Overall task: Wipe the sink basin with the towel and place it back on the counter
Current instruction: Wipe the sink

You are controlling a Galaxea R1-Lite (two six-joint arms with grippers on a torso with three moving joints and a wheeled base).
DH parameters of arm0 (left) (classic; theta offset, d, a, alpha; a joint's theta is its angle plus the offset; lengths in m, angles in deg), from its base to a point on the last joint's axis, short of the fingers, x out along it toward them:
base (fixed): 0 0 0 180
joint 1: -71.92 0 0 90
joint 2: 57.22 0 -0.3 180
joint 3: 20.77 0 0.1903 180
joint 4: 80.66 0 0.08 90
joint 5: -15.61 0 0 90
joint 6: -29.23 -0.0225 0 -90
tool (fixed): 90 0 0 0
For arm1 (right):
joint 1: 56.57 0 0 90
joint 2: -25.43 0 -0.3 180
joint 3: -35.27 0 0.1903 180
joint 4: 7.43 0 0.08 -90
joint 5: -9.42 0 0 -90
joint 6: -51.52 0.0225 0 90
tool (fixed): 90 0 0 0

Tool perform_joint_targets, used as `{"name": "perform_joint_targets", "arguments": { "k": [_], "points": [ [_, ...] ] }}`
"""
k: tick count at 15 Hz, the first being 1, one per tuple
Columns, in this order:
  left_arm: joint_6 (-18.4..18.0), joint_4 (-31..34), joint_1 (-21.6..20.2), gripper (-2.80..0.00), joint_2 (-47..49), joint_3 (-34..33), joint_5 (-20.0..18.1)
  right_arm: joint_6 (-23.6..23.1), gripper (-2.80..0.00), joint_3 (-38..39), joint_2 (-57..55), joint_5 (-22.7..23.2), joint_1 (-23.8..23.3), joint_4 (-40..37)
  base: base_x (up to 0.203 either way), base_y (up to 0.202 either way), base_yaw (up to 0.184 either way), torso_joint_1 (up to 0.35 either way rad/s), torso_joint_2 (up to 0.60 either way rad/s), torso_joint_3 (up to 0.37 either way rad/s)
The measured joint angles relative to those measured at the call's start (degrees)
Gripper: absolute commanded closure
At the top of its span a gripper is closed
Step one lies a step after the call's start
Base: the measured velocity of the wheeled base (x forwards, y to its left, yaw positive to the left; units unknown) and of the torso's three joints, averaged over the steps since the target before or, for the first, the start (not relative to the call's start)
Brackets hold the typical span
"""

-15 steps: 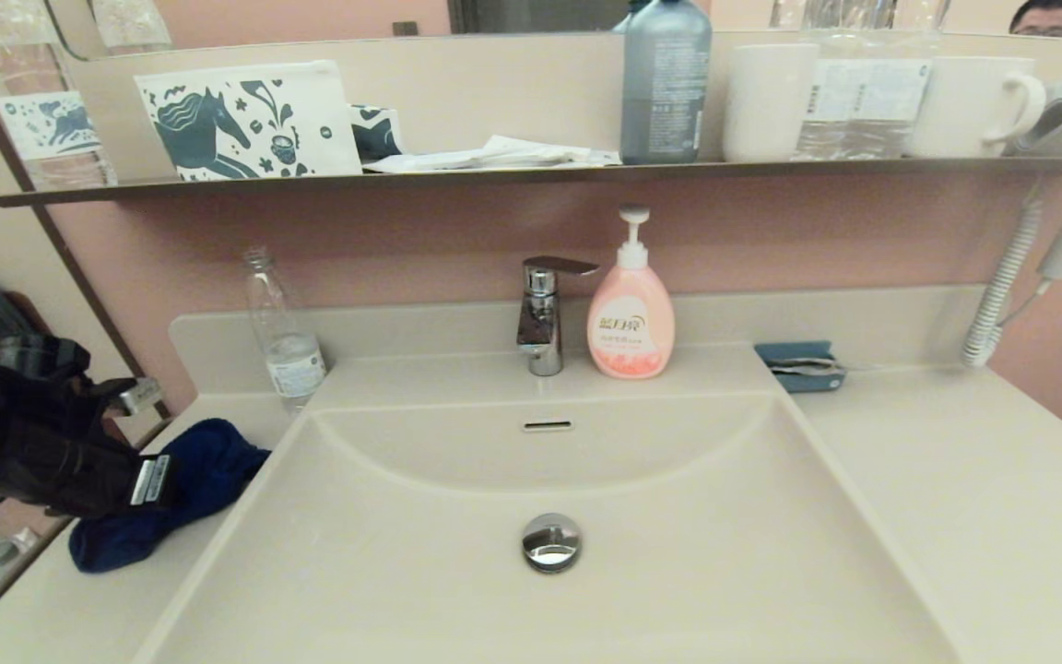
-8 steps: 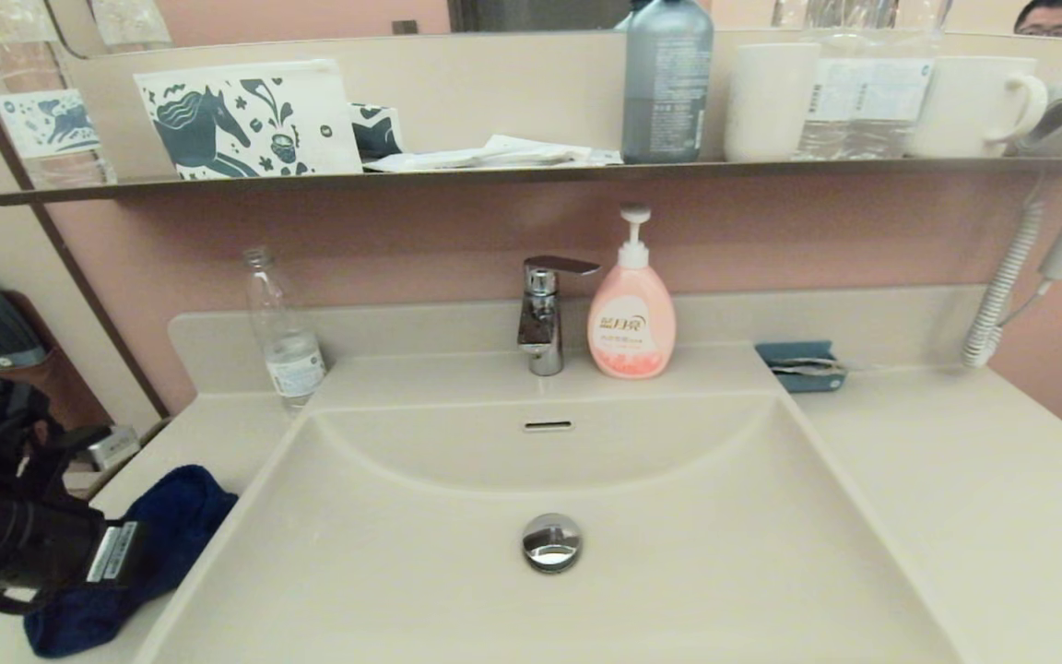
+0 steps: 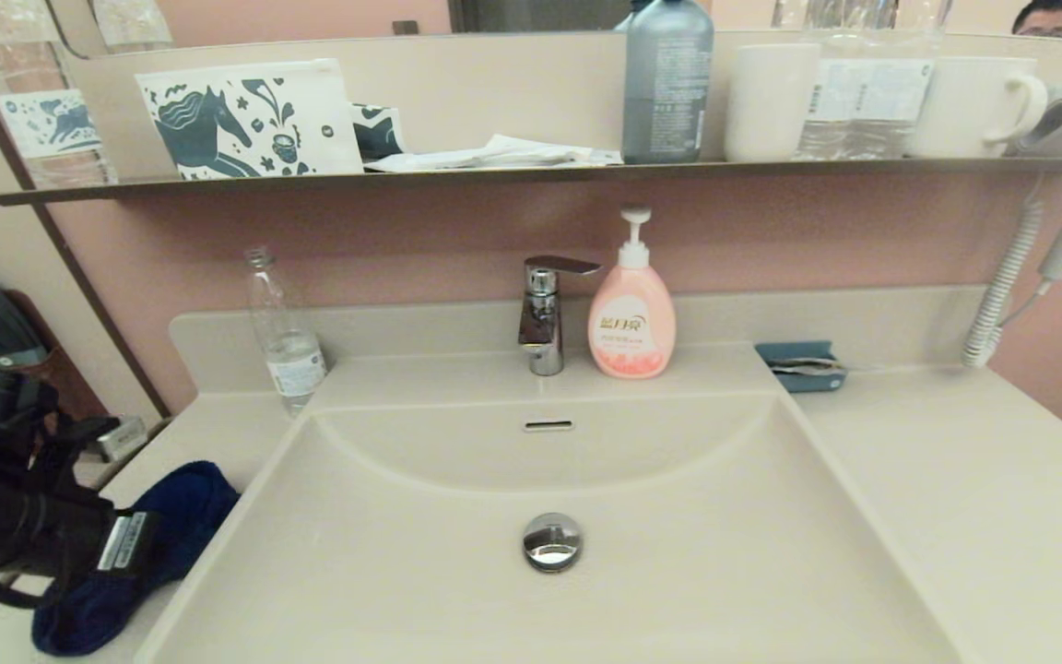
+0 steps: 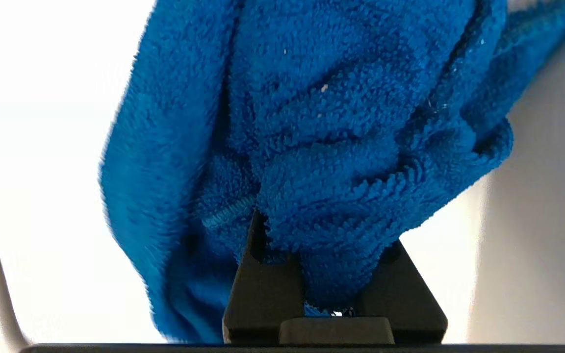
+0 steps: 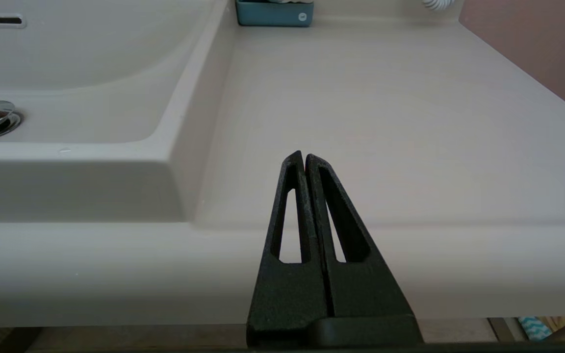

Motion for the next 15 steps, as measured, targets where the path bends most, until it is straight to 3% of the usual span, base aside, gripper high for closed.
{"name": "perform_joint_targets", "arguments": {
  "k": [4, 8, 15],
  "points": [
    [0.5, -4.3, 1.5, 0.0, 8.5, 6.7, 1.0, 0.0, 0.0, 0.0, 0.0, 0.0, 0.0, 0.0, 0.0, 0.0, 0.0, 0.0, 0.0, 0.0],
    [4.4, -4.5, 4.6, 0.0, 17.7, 17.9, 1.2, 0.0, 0.0, 0.0, 0.0, 0.0, 0.0, 0.0, 0.0, 0.0, 0.0, 0.0, 0.0, 0.0],
    [5.0, -3.8, 6.4, 0.0, 29.3, 33.4, 2.6, 0.0, 0.0, 0.0, 0.0, 0.0, 0.0, 0.0, 0.0, 0.0, 0.0, 0.0, 0.0, 0.0]
  ]
}}
